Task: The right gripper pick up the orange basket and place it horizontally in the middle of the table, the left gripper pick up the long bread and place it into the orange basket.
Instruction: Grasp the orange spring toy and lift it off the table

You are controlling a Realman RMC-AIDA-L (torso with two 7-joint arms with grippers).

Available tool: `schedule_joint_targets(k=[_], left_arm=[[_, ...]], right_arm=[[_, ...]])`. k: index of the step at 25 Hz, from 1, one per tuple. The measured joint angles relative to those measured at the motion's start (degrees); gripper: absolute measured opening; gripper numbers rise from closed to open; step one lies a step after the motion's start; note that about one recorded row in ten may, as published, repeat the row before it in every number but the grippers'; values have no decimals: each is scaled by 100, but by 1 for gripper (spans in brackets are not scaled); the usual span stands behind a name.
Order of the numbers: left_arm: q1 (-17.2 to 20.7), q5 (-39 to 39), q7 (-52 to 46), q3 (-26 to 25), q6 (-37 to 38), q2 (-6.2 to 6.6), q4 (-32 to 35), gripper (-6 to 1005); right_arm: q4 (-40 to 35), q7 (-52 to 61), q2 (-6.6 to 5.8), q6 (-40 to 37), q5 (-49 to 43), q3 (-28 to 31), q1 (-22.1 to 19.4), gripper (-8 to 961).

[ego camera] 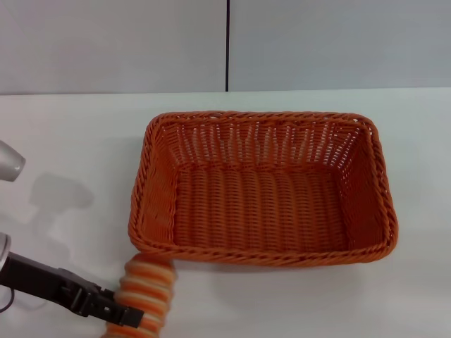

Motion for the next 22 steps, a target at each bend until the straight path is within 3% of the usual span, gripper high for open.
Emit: schedule_joint_targets(k=[6,16,22], left_arm=[[-21,12,-34,19,-29,8,-91,749],[-107,115,11,227,-28,16,-259,534],[-102,-87,114,67,116,29,-145,436]], right_arm=[[20,0,-4,0,-51,45,-3,668],[214,-62,-45,-1,-56,54,-3,668],[242,-62,-60,-1,-61,53,-4,668]])
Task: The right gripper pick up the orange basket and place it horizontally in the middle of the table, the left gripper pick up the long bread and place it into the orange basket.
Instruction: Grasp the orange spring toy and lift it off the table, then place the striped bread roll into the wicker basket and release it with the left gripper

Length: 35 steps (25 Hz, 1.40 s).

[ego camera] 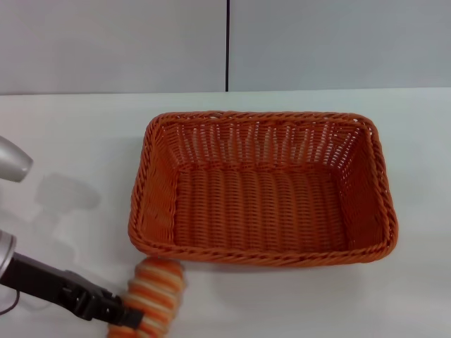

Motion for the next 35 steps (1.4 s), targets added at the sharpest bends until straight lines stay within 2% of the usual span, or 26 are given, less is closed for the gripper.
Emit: schedule_joint_targets(k=[2,4,8,12,17,18,23,25,28,30,35], left_arm=[[0,0,0,0,0,0,0,429],[-8,-46,91,-232,125,7,11,421],[-16,-44,132,-254,192,7,3,406],[-20,46,134,-259,204,16,96,386],[-58,613,154,-469,314,58,516,343],[-153,956,305,-623,556,111,697,334],[-358,1415,521,-752,887,300,767,266],[-399,1515,515,-923,916,334,961,247],[-399,1515,515,-923,916,334,961,236],[-631,1506,375,-1495,995,438,1246,228],[-729,1503,257,-1547,1006,495,1233,222]], right_arm=[[0,0,-1,0,-13,0,-1,668],[0,0,-2,0,-40,0,-6,668],[31,0,-10,0,-74,6,-11,668],[213,-2,-82,0,-74,9,10,668],[261,-7,-100,0,-75,9,28,668],[263,-15,-104,0,-75,10,33,668],[269,-49,-109,0,-82,-1,55,668],[269,-50,-110,0,-83,-21,61,668],[269,-51,-110,0,-83,-24,71,668],[269,-51,-110,0,-83,-29,91,668],[269,-38,-110,1,-83,-50,170,668]])
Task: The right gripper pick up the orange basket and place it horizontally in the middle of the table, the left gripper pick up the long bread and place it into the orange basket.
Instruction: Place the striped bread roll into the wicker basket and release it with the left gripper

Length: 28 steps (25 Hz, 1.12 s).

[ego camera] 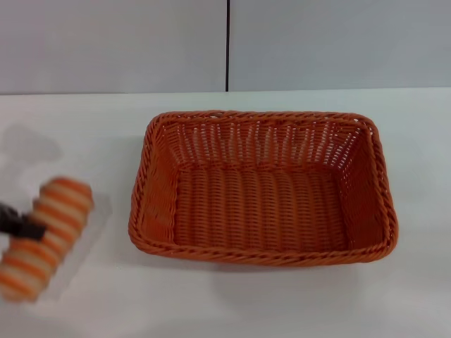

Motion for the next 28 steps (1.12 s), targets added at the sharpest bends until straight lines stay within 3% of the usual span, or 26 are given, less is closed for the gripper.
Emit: schedule_joint_targets(k=[3,5,6,9,11,15,16,17,18,19,21,24,25,28], left_arm=[[-227,-34,-202,-169,4,40,262,218],[-453,-353,-323,-713,1,66,397,216],[-453,-353,-323,-713,1,66,397,215],[-479,-1674,-648,-1035,-22,203,329,211],[-446,-2595,-721,-1157,-28,209,141,209],[-413,-3392,-732,-1081,-44,128,-84,204],[-372,-3831,-511,-781,-52,-113,-129,204],[-367,-3846,-471,-735,-55,-150,-120,203],[-346,-3899,-274,-553,-70,-283,-73,202],[-346,-3899,-274,-553,-70,-283,-73,201],[-206,-4145,326,96,-391,-553,-133,200],[-84,-4490,522,485,-747,-561,-323,198],[170,-5335,923,1196,-1450,-523,-709,197],[337,-5824,1464,1686,-2015,-498,-1095,195]], right_arm=[[0,10,0,0,0,-3,30,668],[1,14,0,0,0,-7,64,668],[2,14,0,0,-8,-12,81,668],[7,13,9,-1,-66,-20,120,668],[12,9,21,-1,-106,-21,154,668],[115,-3,26,0,-168,-23,271,668],[145,-3,22,5,-202,-26,308,668],[164,-5,19,8,-238,-26,338,668],[175,-10,19,8,-268,-29,362,668],[175,-14,20,8,-286,-28,376,668],[191,-36,32,2,-329,-31,414,668],[289,-103,36,1,-376,-31,445,668],[326,-132,39,1,-380,-30,450,668],[327,-139,48,2,-380,-30,443,668]])
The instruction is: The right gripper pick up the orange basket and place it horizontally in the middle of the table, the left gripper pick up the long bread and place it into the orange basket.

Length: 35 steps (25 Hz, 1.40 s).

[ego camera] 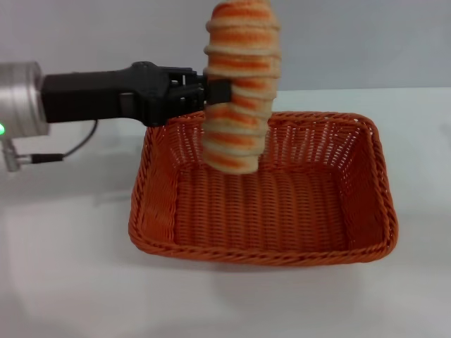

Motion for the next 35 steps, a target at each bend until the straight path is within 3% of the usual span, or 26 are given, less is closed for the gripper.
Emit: schedule_joint_targets(k=[8,19,21,29,32,35], left_arm=[[-21,-47,1442,112,-614,-8,-1369,188],[224,-40,2208,112,-546,10,-1429,231],[235,-4,2204,133,-515,14,-1438,434],[275,5,2186,49,-346,45,-1380,592],[414,-7,2217,-358,-264,80,-1293,651],[555,-26,2390,-1104,-109,86,-1290,735]], right_arm=[[-1,-31,26,14,-72,1,-33,668],[124,-42,1,16,-78,39,6,668],[126,-43,2,16,-77,44,12,668],[131,-43,23,8,-61,55,37,668],[131,-42,24,11,-31,63,10,668],[131,-55,35,15,-22,63,-11,668]])
